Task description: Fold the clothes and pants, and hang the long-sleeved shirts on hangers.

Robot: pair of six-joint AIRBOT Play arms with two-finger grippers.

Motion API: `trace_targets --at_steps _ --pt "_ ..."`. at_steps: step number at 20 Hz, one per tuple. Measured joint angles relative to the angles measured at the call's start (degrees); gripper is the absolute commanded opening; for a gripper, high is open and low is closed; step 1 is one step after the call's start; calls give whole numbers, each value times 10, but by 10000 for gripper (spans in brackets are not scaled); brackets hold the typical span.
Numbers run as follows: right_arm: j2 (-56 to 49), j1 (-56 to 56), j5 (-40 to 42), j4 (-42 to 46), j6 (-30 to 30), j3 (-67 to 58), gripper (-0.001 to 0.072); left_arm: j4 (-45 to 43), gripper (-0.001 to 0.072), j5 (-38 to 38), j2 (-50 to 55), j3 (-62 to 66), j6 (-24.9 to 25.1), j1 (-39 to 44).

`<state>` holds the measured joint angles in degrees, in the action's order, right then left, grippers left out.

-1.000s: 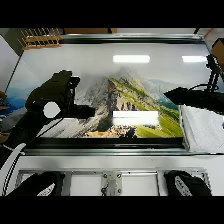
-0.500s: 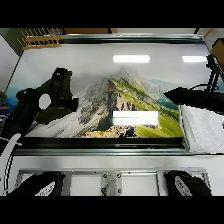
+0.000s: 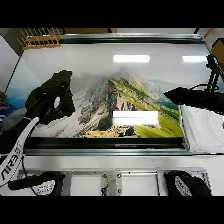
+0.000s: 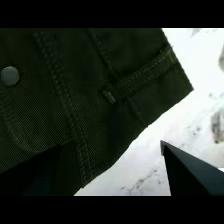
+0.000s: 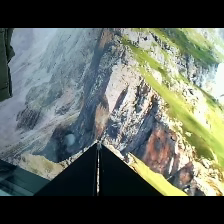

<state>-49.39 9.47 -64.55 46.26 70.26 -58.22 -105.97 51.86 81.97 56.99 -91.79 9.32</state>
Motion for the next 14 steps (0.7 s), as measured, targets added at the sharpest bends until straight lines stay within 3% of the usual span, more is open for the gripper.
trace_targets --at_steps 5,6,8,9,14 --pt "0 0 0 0 0 0 35 -35 681 5 85 59 -6 7" --pt "0 0 0 0 0 0 35 -38 595 10 96 72 -12 6" --pt "0 0 0 0 0 0 35 -42 183 18 113 90 -21 6" --pt "0 0 0 0 0 0 35 -43 19 24 119 94 -26 6" --pt "0 0 0 0 0 0 35 -48 19 37 83 110 -38 25"
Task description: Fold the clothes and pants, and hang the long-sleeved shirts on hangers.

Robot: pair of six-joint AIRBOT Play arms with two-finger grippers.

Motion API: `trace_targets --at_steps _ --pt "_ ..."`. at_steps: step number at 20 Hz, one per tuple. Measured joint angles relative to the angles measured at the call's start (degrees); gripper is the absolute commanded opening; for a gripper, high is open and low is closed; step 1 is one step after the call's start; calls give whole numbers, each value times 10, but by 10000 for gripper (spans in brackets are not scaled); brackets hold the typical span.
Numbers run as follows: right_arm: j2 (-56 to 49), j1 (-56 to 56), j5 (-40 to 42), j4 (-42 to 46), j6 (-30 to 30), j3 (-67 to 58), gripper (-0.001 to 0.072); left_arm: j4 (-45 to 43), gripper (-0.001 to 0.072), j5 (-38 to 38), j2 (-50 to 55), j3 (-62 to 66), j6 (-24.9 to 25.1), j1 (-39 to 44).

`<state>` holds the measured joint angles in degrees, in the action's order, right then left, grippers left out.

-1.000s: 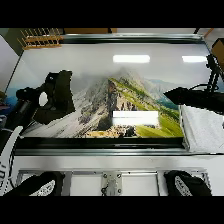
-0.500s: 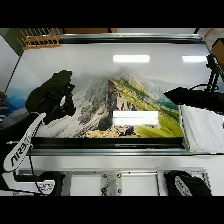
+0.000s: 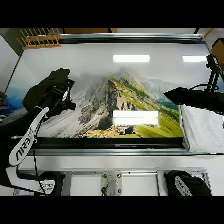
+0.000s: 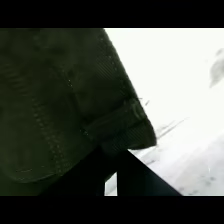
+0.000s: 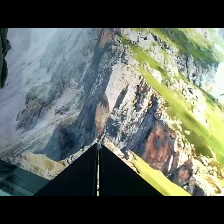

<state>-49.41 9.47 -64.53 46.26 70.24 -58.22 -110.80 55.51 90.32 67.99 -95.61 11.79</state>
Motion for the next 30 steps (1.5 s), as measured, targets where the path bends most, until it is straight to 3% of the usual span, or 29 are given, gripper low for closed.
trace_targets --at_steps 3,7,12,14,16,19,23,26,28,29,30 --pt "0 0 0 0 0 0 35 30 19 12 -66 37 -1 57" --pt "0 0 0 0 0 0 35 106 19 17 -133 96 3 200" --pt "0 0 0 0 0 0 35 150 38 -10 -122 126 3 385" --pt "0 0 0 0 0 0 35 153 598 -29 -99 130 -2 433" --pt "0 0 0 0 0 0 35 157 629 -32 -80 143 -14 451" --pt "0 0 0 0 0 0 35 158 629 3 -81 166 -46 408" --pt "0 0 0 -1 0 0 38 179 629 14 -123 112 -101 264" --pt "0 0 0 0 0 0 39 257 630 -1 -134 24 -114 152" --pt "0 0 0 -1 0 0 42 334 630 -20 -122 -31 -96 97" --pt "-1 0 0 0 0 0 77 377 630 -30 -110 -54 -80 77" --pt "-2 0 0 0 0 0 310 419 630 -39 -97 -69 -63 65"
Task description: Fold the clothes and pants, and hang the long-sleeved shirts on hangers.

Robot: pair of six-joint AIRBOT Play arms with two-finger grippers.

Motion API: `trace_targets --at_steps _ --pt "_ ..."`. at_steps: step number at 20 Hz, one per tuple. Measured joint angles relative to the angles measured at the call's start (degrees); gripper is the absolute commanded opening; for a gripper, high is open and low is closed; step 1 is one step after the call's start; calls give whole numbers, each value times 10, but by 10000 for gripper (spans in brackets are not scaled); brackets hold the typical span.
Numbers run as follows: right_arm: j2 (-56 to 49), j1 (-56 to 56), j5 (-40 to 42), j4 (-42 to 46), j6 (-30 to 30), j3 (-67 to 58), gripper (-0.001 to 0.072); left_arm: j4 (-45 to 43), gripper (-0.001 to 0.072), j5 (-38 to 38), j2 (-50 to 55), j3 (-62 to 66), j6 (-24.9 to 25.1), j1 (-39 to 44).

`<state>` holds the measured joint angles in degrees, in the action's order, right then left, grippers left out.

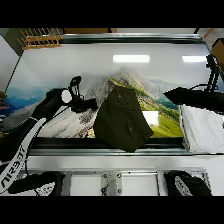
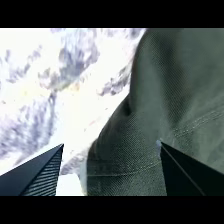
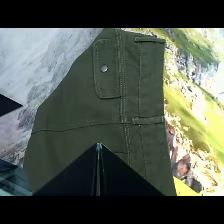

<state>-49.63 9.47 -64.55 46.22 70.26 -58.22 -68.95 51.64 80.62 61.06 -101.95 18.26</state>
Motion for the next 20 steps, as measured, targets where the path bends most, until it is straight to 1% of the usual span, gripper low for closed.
trace_targets --at_steps 1,2,5,6,7,8,14,17,20 --pt "-3 0 0 0 0 0 546 42 630 -10 15 -11 19 -9" --pt "-7 0 0 0 0 0 574 76 630 -18 30 -16 37 -12" --pt "-31 -1 0 0 0 0 574 143 627 -26 82 1 74 -5" --pt "-45 -1 0 0 0 0 574 153 523 -26 99 13 81 -2" --pt "-63 -1 0 0 0 0 574 162 246 -24 116 26 85 0" --pt "-84 -1 2 0 -1 0 574 169 27 -21 131 41 89 0" --pt "-264 -21 57 -13 -47 -10 573 185 19 9 172 115 106 -12" --pt "-366 -48 84 -38 -68 -39 574 187 20 21 176 137 112 -14" --pt "-450 -82 96 -64 -75 -78 573 189 19 27 178 145 115 -15"
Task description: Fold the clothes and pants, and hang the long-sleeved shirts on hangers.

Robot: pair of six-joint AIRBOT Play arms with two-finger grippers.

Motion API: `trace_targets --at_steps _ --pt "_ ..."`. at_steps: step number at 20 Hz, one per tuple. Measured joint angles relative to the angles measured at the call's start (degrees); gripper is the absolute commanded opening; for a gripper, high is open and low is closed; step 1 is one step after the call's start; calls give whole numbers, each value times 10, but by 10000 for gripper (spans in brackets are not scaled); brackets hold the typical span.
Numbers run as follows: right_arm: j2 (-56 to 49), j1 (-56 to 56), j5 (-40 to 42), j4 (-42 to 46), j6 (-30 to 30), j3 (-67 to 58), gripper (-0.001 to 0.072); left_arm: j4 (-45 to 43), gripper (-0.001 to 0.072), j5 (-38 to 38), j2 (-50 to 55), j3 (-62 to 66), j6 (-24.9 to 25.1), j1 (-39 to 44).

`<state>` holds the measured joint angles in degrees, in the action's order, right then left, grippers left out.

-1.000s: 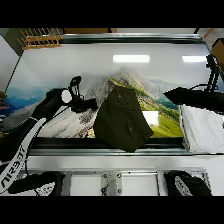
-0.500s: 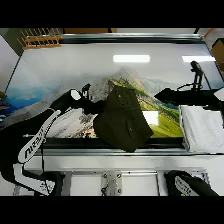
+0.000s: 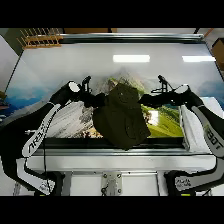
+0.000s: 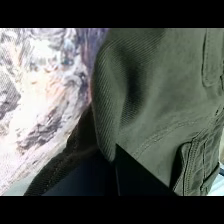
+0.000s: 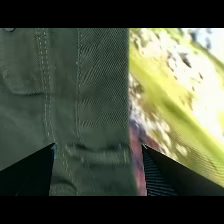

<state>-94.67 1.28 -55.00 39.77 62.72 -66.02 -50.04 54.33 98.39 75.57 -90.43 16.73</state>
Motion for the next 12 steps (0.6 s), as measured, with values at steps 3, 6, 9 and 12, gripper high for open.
trace_targets --at_steps 3,6,9,12 --pt "-51 -31 4 -16 -4 -34 564 0 20 7 1 3 1 0" --pt "-71 -47 8 -23 -6 -53 29 0 18 14 1 4 2 0" --pt "-63 -52 -1 -25 -12 -68 28 -16 17 21 -18 9 2 -1" --pt "-2 -50 -32 -25 -29 -100 28 -75 19 45 -83 52 -6 -2"
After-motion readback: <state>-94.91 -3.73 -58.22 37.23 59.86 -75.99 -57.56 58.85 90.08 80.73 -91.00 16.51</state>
